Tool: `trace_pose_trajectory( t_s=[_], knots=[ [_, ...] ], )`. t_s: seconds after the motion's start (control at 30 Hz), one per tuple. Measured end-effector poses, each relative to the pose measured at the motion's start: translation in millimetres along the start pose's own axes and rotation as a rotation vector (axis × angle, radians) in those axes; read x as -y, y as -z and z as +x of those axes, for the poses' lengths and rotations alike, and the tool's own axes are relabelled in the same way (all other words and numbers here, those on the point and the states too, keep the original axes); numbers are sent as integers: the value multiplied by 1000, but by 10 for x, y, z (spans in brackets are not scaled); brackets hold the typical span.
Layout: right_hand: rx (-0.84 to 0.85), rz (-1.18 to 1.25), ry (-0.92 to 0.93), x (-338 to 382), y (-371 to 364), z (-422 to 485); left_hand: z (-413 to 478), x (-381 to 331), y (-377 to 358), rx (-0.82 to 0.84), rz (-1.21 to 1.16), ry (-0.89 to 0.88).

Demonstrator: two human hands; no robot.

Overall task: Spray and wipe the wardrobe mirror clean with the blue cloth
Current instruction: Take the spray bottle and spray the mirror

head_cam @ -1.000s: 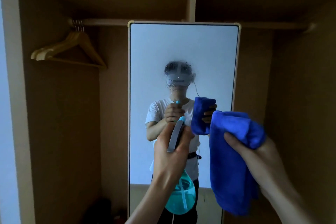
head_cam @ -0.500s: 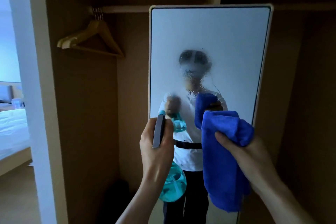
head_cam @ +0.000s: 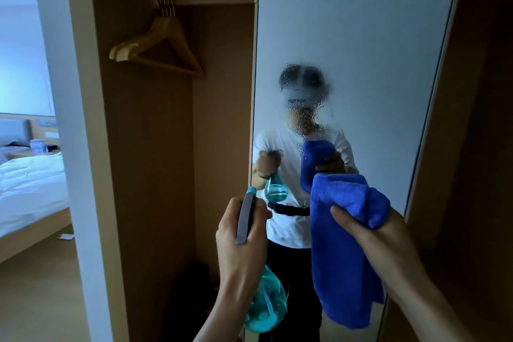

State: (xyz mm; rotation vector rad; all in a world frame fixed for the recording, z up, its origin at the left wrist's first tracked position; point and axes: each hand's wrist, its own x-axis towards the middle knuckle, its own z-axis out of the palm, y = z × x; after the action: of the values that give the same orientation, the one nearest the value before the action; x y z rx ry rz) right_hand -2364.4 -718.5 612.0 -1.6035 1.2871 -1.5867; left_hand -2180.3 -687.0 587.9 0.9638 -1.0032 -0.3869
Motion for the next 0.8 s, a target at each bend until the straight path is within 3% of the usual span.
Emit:
trace_pose_trajectory(
  t_s=[0.2,0.33,0.5,0.8],
  knots=[
    [-14,-35,-29,3,-34,-142,-66,95,76,48,-4,11],
    [78,16,21,-42,47,-243,-123,113,37,118,-33,33],
    [-78,-71,-85,-195,32,-212,-234,108,-64,205,-73,51],
    [-171,-88,-169,-100,311,-302,-326,23,-356,321,-74,-8]
  ],
)
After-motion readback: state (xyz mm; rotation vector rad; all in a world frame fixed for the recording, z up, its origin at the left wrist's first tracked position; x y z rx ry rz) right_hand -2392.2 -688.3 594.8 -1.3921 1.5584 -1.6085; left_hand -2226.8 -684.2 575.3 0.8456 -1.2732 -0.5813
